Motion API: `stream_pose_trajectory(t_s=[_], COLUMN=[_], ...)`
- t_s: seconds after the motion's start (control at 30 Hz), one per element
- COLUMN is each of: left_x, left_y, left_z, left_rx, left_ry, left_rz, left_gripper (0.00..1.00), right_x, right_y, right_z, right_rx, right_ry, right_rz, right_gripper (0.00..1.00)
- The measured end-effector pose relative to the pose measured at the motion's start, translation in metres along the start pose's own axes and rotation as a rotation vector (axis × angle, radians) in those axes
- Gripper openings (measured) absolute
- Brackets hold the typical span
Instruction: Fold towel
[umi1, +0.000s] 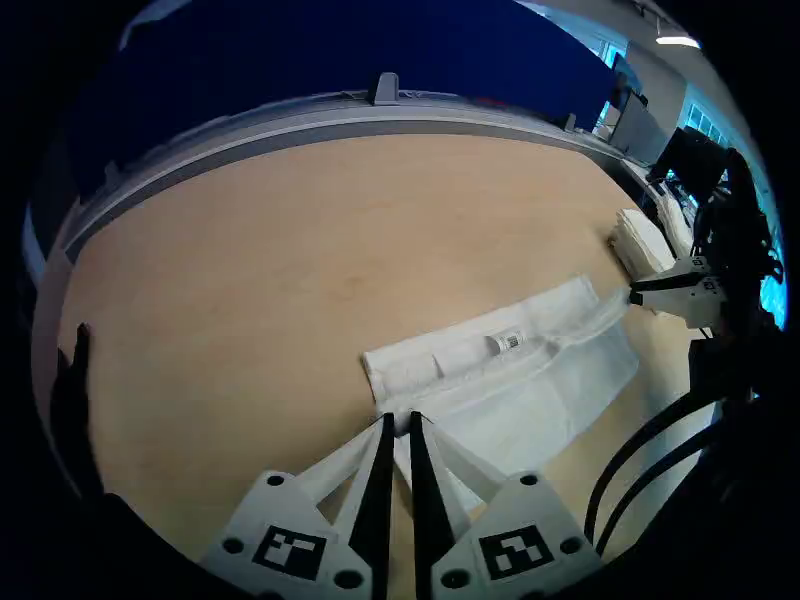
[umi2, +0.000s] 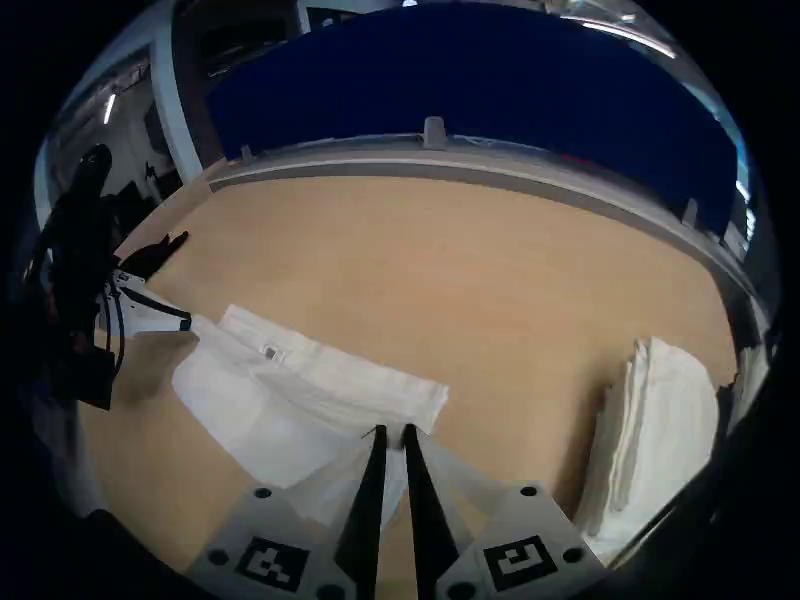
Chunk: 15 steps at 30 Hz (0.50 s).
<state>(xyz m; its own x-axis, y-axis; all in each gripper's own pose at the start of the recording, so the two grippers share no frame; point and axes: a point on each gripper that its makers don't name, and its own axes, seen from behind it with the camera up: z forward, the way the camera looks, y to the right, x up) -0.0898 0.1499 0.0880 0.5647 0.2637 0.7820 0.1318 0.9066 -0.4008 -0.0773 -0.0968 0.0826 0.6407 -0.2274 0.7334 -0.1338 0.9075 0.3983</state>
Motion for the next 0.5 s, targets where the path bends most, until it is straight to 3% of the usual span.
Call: stream_pose_trajectory(t_s=[0.17, 0.23, 0.3, 0.37, 0.5], left_x=[0.000, -0.001, -0.001, 0.000, 0.003], left_y=[-0.001, -0.004, -0.007, -0.011, -0.014], left_z=[0.001, 0.001, 0.000, -0.001, -0.004], left_rx=[0.006, 0.014, 0.025, 0.042, 0.055], left_ry=[0.002, 0.002, 0.004, 0.010, 0.028], left_rz=[-0.001, 0.000, 0.003, 0.007, 0.014], left_gripper=[0.13, 0.15, 0.27, 0.54, 0.79], right_x=[-0.004, -0.005, -0.005, -0.005, -0.003], right_y=[0.003, 0.005, 0.007, 0.008, 0.010], right_z=[0.001, 0.000, -0.001, -0.002, -0.003], right_rx=[-0.015, -0.024, -0.033, -0.041, -0.055], right_ry=[-0.004, -0.001, 0.003, 0.011, 0.024], right_rz=[0.004, 0.006, 0.009, 0.010, 0.003], right_gripper=[0.22, 0.36, 0.56, 0.71, 0.83])
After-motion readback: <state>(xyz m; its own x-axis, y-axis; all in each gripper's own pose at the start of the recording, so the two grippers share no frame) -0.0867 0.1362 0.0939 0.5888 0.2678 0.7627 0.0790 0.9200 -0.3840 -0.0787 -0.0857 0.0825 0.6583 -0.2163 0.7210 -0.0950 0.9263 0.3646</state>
